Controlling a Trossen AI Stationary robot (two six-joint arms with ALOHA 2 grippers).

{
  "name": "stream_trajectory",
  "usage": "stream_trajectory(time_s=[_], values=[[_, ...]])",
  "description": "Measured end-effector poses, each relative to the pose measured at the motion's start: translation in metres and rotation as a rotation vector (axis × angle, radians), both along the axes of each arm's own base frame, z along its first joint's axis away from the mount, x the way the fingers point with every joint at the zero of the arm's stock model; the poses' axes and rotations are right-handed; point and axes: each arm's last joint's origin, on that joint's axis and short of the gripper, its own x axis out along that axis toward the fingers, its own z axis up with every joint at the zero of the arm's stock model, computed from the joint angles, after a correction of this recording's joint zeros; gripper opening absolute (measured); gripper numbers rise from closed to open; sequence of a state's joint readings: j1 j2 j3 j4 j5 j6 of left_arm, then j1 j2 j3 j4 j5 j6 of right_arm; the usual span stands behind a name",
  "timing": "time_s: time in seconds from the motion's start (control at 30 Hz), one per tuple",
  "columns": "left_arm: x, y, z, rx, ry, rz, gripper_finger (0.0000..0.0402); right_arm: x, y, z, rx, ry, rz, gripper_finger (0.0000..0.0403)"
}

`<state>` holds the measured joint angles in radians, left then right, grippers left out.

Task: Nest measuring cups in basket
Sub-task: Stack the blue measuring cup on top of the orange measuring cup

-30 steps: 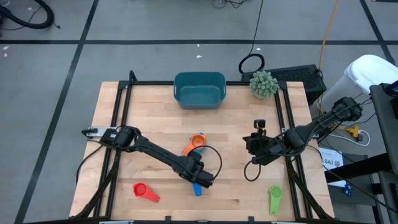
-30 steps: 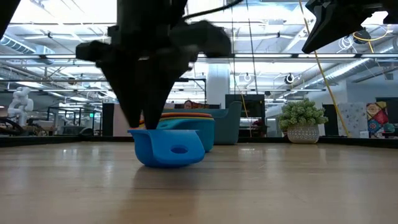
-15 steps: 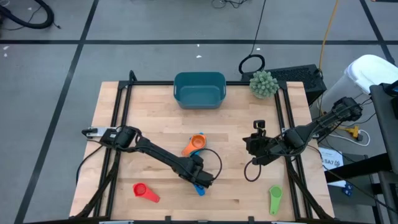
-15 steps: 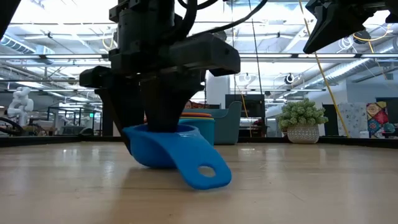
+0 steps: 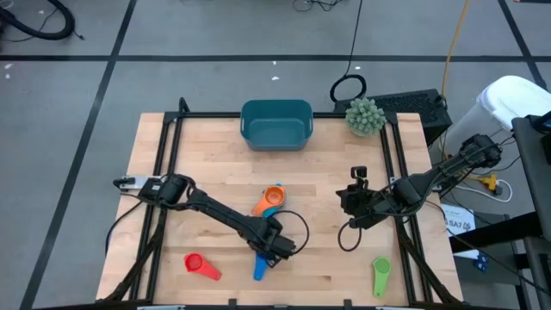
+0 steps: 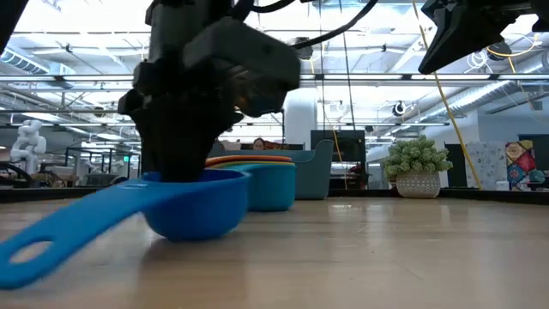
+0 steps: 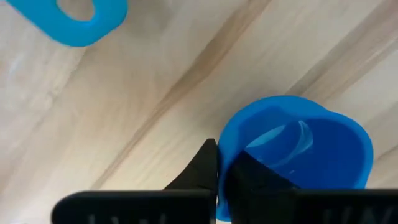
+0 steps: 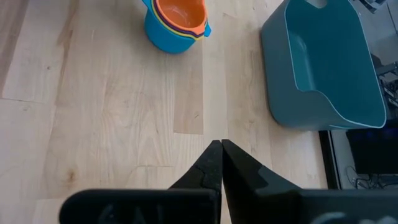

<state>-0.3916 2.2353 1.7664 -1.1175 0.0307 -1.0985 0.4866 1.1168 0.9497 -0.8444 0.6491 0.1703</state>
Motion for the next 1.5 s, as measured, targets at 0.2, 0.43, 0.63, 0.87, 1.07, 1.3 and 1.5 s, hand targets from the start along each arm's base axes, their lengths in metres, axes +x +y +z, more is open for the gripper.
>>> stream_trajectory(time_s=[0.2,0.43,0.63,0.87,1.07,1.3,1.5], values=[[-0.01,0.006,0.022,0.011,0.013,-0.056,0.0007,0.0,0.0,0.0,-0.001,0.003,0.0,0.0],[-0.021,0.034,0.075,0.101,-0.08,-0.036,0.0007,0.0,0.0,0.0,0.002,-0.002,0.0,0.0],[-0.02,0.078,0.102,0.203,-0.158,-0.009,0.0007,0.0,0.0,0.0,0.007,-0.005,-0.004,0.0],[-0.008,0.133,0.105,0.224,-0.192,-0.002,0.0007,0.0,0.001,0.0,0.033,0.001,0.001,0.0],[-0.004,0.161,0.105,0.218,-0.202,0.003,0.0007,0.0,0.001,-0.001,0.036,0.004,-0.007,0.0],[0.002,0.158,0.092,0.152,-0.172,-0.134,0.0007,-0.001,0.0,-0.001,0.032,0.012,-0.007,0.0],[0.009,0.158,0.074,0.125,-0.122,-0.236,0.0007,0.0,0.0,-0.001,0.035,0.007,-0.007,0.0]])
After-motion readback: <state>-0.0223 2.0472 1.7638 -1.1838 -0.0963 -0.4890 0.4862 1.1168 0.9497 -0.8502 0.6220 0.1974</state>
